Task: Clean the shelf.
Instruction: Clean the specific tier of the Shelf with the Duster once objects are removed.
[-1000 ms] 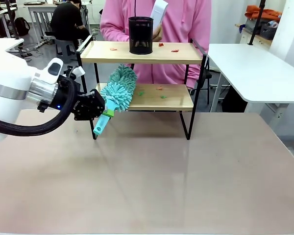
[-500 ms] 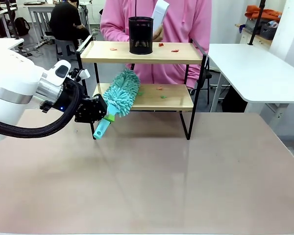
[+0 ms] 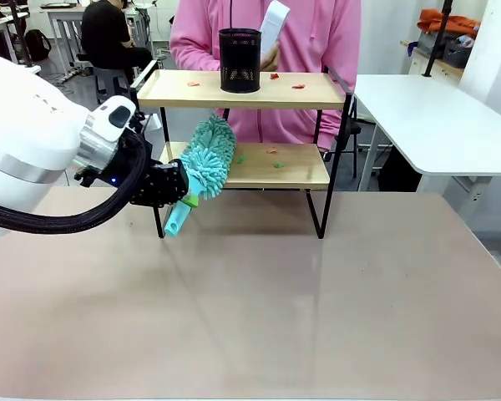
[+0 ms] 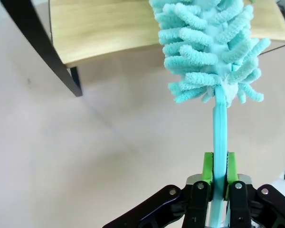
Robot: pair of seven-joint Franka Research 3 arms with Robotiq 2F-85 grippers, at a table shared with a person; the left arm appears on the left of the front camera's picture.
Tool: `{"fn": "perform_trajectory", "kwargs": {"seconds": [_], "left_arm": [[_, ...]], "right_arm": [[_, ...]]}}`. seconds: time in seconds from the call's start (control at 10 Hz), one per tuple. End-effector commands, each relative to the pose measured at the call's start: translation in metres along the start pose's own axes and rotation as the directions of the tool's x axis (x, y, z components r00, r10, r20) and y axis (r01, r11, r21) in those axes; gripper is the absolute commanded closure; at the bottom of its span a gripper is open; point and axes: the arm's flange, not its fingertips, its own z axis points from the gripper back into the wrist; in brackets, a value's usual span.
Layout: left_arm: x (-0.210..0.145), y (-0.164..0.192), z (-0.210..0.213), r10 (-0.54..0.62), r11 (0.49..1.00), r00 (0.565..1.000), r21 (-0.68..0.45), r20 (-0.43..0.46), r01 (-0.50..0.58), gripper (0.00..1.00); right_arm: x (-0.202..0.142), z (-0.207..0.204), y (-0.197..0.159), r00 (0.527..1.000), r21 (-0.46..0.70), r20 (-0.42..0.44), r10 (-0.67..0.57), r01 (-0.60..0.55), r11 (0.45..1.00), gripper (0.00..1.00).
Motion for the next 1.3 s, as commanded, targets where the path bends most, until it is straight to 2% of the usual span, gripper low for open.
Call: {"fn": "perform_trajectory", "kwargs": {"seconds": [0.0,0.4,0.9,1.2], "left_arm": [[0.006,-0.022,0.001,-0.028,0.996,0.999,0.084,-0.026,0.030,0.88],[0.011,-0.053,-0.010,-0.058,0.994,0.998,0.094,-0.007,0.058,0.88],[0.017,-0.079,-0.049,-0.088,0.987,0.994,0.132,-0.060,0.095,0.88],[0.018,-0.086,-0.050,-0.111,0.990,0.988,0.073,-0.103,0.119,0.88]], "right_arm": [[0.003,0.000,0.000,0.999,0.014,0.017,0.028,-0.028,1.000,0.00],[0.003,0.000,0.000,0.999,0.014,0.017,0.028,-0.028,1.000,0.00],[0.003,0.000,0.000,0.999,0.014,0.017,0.028,-0.028,1.000,0.00],[0.003,0.000,0.000,0.999,0.014,0.017,0.028,-0.028,1.000,0.00]]}}
